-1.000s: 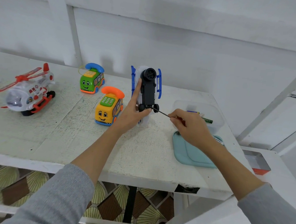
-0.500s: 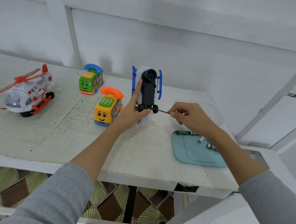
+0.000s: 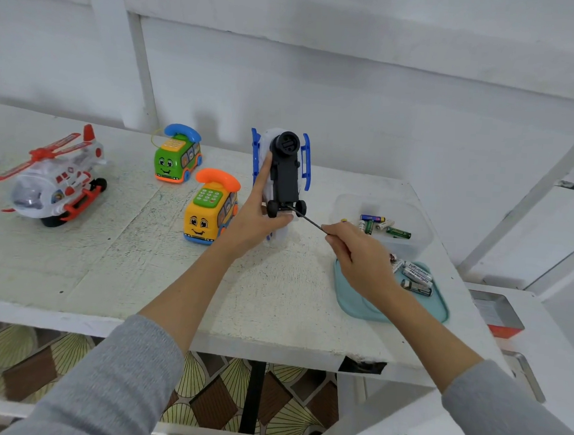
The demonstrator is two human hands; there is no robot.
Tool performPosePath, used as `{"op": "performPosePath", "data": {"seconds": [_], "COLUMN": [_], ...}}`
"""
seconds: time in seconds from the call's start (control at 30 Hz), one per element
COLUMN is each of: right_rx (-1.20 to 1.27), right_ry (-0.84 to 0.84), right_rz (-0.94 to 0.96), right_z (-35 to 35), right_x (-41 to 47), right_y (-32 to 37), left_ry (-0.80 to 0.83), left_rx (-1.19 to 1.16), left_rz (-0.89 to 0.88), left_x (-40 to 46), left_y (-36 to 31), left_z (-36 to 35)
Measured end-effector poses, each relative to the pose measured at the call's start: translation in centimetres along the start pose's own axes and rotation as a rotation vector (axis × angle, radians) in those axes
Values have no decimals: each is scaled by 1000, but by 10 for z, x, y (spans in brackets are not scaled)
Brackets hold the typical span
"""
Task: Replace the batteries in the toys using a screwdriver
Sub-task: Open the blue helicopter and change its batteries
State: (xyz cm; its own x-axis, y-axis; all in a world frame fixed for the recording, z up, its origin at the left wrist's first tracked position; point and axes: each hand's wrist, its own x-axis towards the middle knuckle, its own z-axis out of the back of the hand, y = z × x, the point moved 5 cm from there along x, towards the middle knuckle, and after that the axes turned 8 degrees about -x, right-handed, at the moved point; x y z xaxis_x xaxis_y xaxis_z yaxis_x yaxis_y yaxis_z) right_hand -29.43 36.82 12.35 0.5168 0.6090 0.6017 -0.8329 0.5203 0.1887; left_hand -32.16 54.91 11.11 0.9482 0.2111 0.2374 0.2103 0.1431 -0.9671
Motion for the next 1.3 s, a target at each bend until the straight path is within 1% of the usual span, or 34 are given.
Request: {"op": "performPosePath", "data": {"seconds": [0.13, 0.33, 0.57, 0.77, 1.03, 1.3], "right_rx": [-64, -90, -72, -41, -58, -83], "right_ry": [-79, -121, -200, -258, -268, -191], "right_rz": [61, 88, 95, 60, -14, -37], "right_z": [5, 13, 28, 42, 52, 55], "right_x": [-1, -1, 2, 19, 44, 58], "right_y": [2, 4, 3, 7, 7, 12], "left_ry": [0, -9, -50, -50, -5, -15], "left_rx": [-6, -51, -66, -52, 1, 45], "left_rz": [-35, -53, -93, -73, -69, -98], "left_x": [-2, -1, 1, 4, 4, 2], "left_y": [-4, -3, -7, -4, -5, -9], "left_z": [-1, 0, -2, -4, -7, -8]}}
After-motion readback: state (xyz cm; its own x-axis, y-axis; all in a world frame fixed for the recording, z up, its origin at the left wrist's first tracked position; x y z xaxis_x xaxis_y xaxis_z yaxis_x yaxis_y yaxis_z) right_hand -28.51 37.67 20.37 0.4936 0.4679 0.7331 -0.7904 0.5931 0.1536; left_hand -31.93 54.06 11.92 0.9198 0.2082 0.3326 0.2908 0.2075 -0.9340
